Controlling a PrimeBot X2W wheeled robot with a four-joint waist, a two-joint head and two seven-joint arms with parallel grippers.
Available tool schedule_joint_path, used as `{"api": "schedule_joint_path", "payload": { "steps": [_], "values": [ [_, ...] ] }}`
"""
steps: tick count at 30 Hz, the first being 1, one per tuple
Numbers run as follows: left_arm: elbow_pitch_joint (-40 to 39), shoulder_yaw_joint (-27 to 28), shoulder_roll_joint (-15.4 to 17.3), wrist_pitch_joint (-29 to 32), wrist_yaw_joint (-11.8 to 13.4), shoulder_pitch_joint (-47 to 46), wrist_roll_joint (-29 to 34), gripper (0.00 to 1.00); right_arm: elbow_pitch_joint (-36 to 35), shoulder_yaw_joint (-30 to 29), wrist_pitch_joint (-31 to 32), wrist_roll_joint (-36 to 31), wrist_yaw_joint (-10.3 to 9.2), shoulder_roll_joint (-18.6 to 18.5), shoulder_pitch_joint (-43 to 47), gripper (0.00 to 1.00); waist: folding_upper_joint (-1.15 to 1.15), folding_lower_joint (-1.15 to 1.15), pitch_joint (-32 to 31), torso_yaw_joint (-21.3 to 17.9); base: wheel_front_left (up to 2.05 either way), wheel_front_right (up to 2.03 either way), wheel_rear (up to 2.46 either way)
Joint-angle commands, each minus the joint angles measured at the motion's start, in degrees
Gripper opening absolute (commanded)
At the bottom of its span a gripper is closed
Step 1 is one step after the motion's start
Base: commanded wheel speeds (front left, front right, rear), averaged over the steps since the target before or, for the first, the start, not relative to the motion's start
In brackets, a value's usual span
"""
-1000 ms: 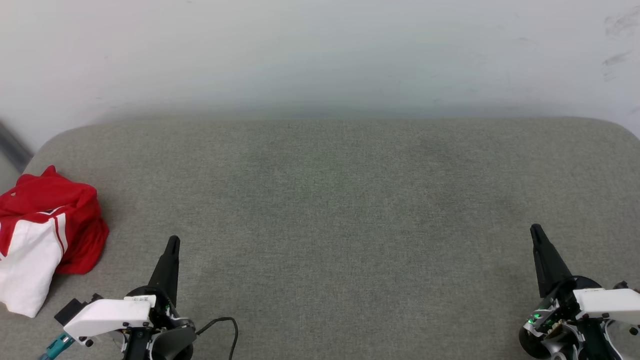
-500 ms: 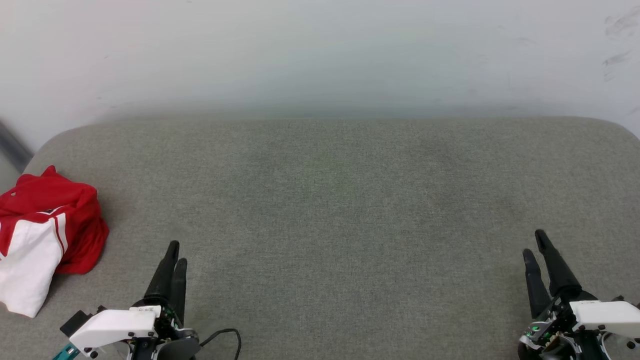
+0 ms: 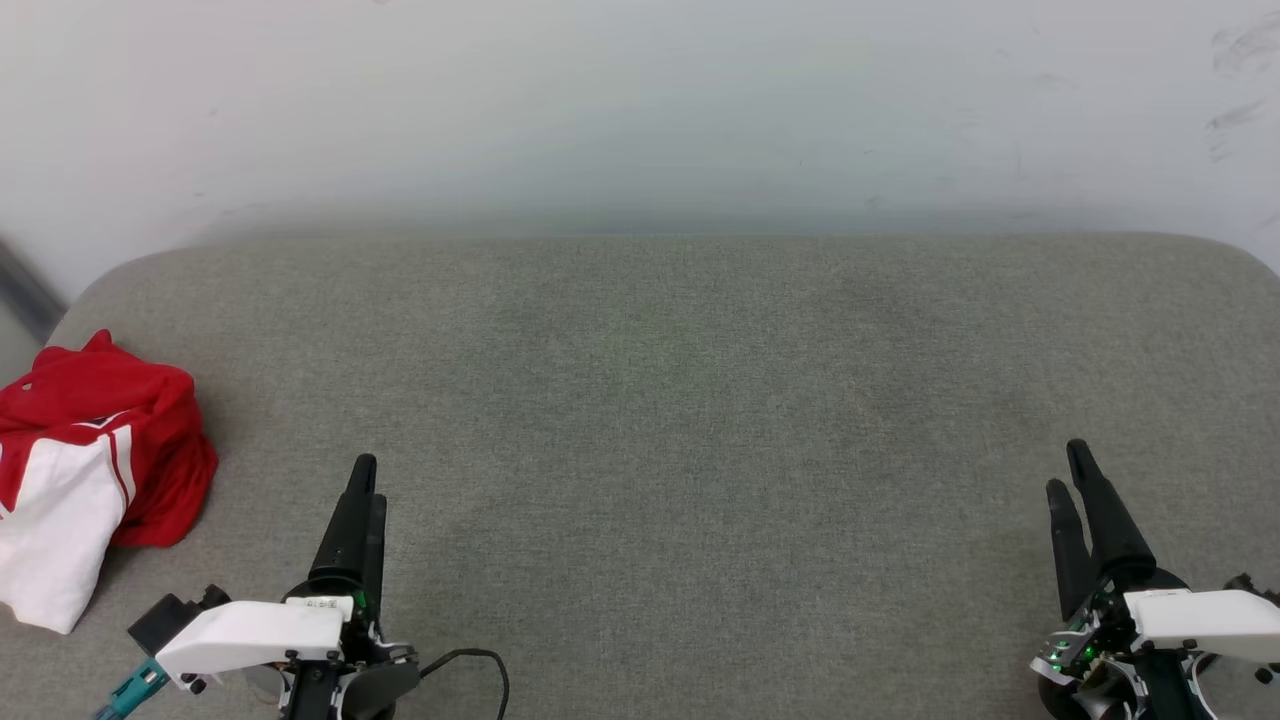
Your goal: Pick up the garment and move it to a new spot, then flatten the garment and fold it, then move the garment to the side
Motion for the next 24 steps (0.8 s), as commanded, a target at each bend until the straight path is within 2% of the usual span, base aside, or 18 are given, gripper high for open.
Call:
{"api": "schedule_joint_path", "payload": {
  "steps": [1, 11, 24],
  "values": [
    [-1.5, -0.3, 0.1, -0.5, 0.0, -1.3, 1.5, 1.0, -1.5, 0.2, -0.7, -1.4, 0.01, -0.5, -0.6, 1.0, 0.0, 0.0, 0.0, 0.0, 0.0, 0.0, 0.0],
    [-4.3, -2.3, 0.1, -2.9, 0.0, -1.5, 11.7, 1.0, -4.2, -0.2, -3.0, -15.2, 0.01, -0.4, -0.2, 1.0, 0.0, 0.0, 0.0, 0.2, 0.0, 0.0, 0.0],
    [-6.1, -4.1, 0.2, -5.6, 0.0, -1.5, 30.0, 1.0, -6.9, 0.7, -5.7, -36.5, 0.01, 0.0, 0.7, 1.0, 0.0, 0.0, -0.1, 0.4, 0.0, 0.0, 0.0]
  ]
}}
